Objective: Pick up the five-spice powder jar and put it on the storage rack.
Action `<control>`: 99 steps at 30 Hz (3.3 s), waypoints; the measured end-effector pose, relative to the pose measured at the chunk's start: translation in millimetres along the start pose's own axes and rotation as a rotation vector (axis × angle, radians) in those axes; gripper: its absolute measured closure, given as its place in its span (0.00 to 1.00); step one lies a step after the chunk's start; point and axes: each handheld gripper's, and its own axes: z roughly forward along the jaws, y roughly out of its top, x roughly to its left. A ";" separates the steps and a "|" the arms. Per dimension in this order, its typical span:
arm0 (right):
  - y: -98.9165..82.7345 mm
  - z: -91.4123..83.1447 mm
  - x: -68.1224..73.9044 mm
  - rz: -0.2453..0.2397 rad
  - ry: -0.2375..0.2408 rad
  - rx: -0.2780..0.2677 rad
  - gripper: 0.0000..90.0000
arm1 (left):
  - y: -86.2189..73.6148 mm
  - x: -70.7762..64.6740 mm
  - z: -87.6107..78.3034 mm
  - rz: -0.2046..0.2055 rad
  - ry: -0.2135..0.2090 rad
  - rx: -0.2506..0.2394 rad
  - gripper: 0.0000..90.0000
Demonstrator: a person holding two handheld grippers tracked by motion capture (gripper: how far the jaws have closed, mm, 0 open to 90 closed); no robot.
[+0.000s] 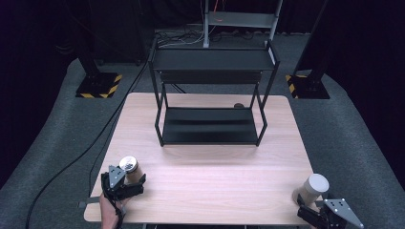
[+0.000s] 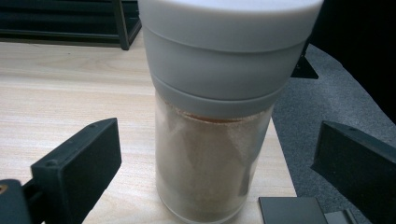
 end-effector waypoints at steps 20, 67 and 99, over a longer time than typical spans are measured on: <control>0.0 0.7 0.6 -0.001 -0.004 0.018 0.00 | -7.2 5.1 4.2 -0.032 -0.005 -0.013 0.33; 3.9 -0.9 -1.6 -0.009 0.001 0.016 0.01 | 19.2 0.4 16.9 0.014 -0.127 -0.061 0.34; 6.3 -1.2 -2.6 -0.019 0.005 0.019 0.01 | 48.9 -21.9 49.8 0.091 -0.222 -0.067 0.34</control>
